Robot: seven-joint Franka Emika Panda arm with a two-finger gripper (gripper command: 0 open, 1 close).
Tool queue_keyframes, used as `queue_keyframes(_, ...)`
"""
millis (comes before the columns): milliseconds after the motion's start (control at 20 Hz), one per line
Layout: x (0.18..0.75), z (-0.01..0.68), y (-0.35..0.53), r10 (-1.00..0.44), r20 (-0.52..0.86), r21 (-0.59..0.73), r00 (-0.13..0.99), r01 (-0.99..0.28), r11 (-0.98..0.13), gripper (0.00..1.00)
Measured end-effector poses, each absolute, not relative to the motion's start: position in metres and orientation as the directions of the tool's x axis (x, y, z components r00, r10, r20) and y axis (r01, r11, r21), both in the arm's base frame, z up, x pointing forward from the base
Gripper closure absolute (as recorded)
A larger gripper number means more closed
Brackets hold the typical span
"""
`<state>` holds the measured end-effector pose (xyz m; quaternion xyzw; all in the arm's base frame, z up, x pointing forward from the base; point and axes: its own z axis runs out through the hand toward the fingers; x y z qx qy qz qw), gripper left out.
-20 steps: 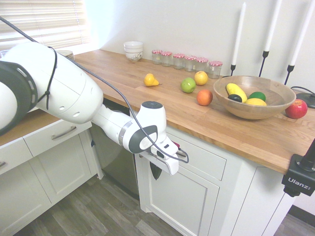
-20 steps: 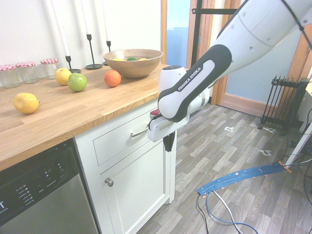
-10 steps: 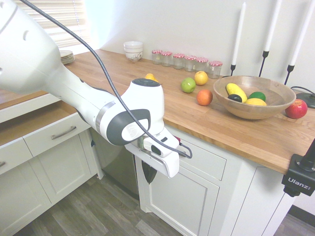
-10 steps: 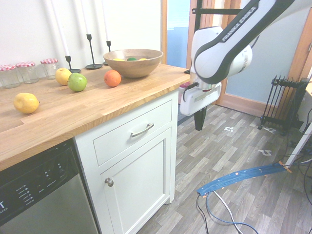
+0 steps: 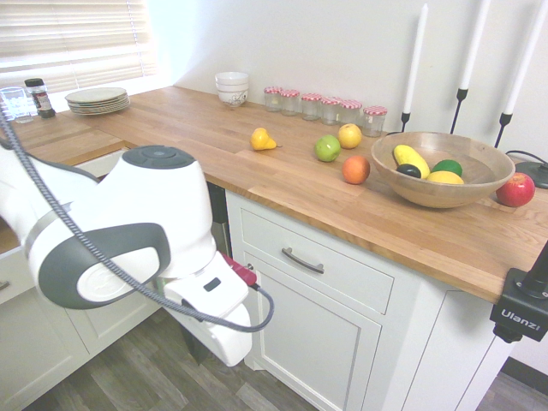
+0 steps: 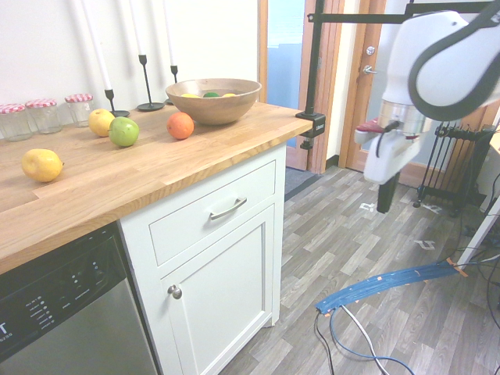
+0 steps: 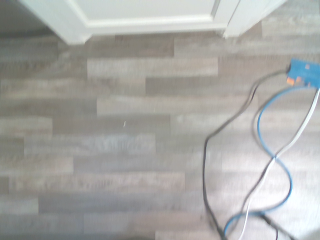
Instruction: Close the drawer
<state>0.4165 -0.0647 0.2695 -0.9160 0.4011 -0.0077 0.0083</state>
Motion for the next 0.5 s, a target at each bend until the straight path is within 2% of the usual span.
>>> queue_keyframes(500, 0.4008, 0.2723, -0.0598, -0.733, 0.014, -0.025, 0.68, -0.733, -0.68, 0.0)
